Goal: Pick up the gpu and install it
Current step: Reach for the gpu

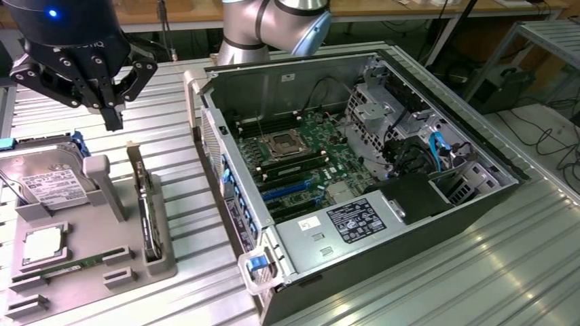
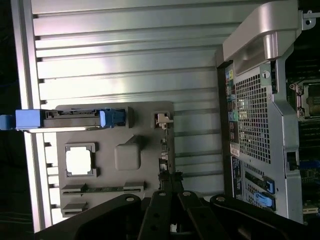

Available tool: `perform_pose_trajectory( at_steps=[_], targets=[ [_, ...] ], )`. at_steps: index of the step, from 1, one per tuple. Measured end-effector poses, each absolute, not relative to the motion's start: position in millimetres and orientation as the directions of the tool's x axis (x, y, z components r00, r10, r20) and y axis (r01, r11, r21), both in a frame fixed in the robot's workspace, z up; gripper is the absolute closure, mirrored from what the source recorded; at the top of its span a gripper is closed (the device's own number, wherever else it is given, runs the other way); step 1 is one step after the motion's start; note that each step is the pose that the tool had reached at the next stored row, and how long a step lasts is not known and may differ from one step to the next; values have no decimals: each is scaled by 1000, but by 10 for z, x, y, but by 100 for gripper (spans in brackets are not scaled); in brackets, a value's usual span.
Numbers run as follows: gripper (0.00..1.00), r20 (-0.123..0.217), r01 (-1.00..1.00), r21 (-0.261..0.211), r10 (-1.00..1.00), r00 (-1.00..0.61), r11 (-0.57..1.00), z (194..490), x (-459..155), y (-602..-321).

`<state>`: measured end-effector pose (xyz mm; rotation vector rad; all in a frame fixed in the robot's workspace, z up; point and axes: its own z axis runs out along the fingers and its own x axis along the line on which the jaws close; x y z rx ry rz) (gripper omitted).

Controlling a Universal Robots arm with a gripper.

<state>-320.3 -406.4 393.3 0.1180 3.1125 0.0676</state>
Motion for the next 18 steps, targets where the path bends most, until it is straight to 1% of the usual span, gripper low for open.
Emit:
perform_pose_trajectory(
  at_steps=[18],
  targets=[
    [89, -24, 75, 44, 76, -997, 996, 3933, -3364, -4081]
  ],
)
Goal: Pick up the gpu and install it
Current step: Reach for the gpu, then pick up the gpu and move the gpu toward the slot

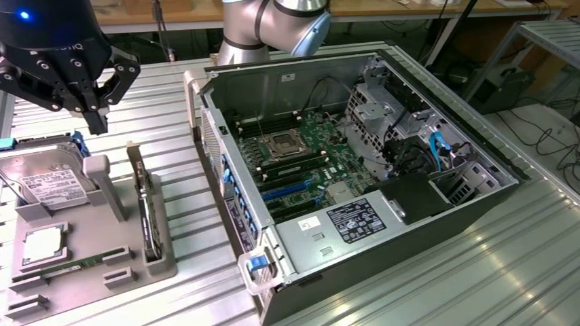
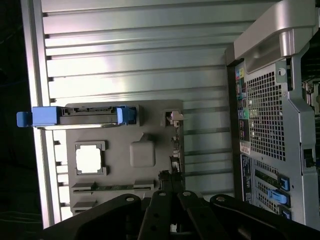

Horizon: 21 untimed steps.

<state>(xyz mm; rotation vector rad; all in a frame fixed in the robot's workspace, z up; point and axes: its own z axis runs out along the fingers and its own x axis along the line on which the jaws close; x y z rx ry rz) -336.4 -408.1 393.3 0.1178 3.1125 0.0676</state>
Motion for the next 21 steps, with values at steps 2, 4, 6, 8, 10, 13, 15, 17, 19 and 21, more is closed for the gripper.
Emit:
perform_pose_trajectory(
  at_steps=[2, 4, 6, 8, 10, 13, 15, 17, 19, 21],
  targets=[
    [89, -24, 75, 44, 76, -997, 996, 3933, -3365, -4080],
    [89, -24, 75, 44, 76, -997, 996, 3933, -3364, -4080],
    [89, -24, 75, 44, 76, -997, 996, 3933, -3364, -4080],
    [89, -24, 75, 44, 76, -997, 996, 3933, -3365, -4080],
    [89, -24, 75, 44, 76, -997, 996, 3933, -3365, -4080],
    [89, -24, 75, 44, 76, -997, 996, 3933, -3364, -4080],
    [83, -24, 75, 44, 76, -997, 996, 3933, -3364, -4080],
    [76, -24, 75, 44, 76, -997, 996, 3933, -3364, -4080],
    [70, -24, 75, 44, 76, -997, 996, 3933, -3364, -4080],
    [64, -24, 75, 44, 76, -997, 996, 3933, -3365, -4080]
  ],
)
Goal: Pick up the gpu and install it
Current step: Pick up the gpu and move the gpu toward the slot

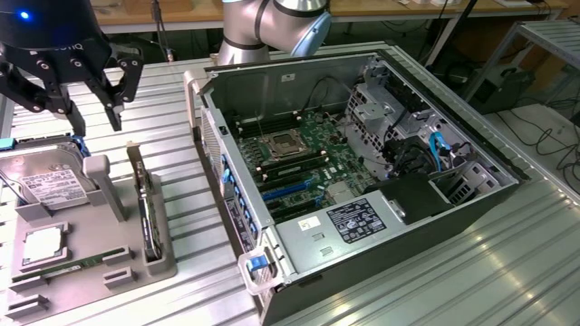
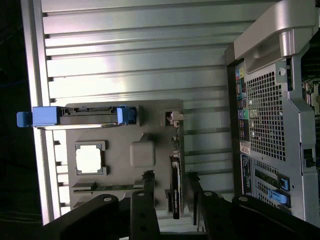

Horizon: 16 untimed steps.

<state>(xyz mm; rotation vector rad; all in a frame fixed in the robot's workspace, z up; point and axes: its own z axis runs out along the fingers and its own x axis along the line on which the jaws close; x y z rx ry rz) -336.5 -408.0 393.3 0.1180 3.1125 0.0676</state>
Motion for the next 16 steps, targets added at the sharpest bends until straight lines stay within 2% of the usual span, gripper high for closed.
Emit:
perform_pose_trajectory(
  at_steps=[4, 5, 6, 16],
  targets=[
    [40, -25, 75, 44, 76, -997, 996, 3933, -3364, -4079],
    [40, -25, 75, 44, 76, -997, 996, 3932, -3365, -4070],
    [34, -24, 70, 44, 72, -997, 997, 3932, -3361, -4060],
    [34, -21, 50, 34, 50, -999, 998, 3861, -3334, -4193]
  ],
)
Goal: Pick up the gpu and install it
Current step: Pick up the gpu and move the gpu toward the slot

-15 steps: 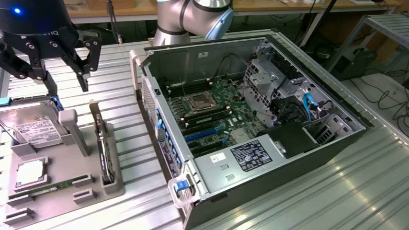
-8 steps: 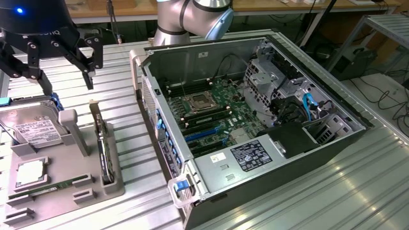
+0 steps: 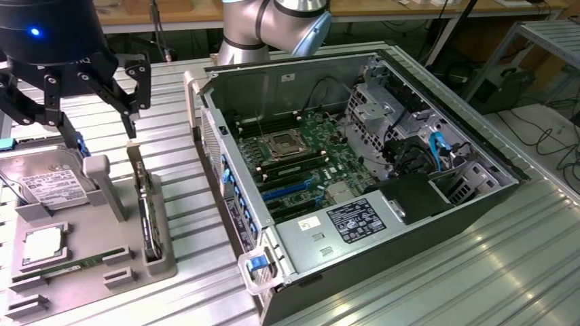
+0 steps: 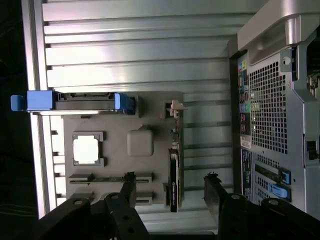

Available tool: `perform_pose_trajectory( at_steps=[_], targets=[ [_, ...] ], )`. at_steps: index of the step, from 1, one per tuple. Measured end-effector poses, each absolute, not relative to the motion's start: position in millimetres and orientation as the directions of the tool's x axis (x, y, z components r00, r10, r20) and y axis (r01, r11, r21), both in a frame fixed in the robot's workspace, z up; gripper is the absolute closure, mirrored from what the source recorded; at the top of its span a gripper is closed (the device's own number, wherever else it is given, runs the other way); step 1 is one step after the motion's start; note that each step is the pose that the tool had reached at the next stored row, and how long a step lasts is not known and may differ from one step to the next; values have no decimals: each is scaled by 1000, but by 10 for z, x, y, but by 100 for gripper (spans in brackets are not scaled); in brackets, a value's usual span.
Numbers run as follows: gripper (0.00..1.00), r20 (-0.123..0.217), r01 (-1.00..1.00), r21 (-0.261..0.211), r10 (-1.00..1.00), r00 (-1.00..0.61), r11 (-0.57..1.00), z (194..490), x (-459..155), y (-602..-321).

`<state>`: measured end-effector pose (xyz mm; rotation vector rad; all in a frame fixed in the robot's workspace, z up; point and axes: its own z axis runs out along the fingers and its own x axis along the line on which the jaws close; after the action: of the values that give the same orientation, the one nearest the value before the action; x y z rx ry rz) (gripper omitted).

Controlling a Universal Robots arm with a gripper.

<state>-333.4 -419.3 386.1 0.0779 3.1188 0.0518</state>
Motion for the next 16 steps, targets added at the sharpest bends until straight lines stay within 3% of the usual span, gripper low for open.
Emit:
perform_pose_trajectory(
  at_steps=[16],
  targets=[
    [34, -20, 48, 33, 49, -999, 998, 3740, -3334, -4193]
  ],
)
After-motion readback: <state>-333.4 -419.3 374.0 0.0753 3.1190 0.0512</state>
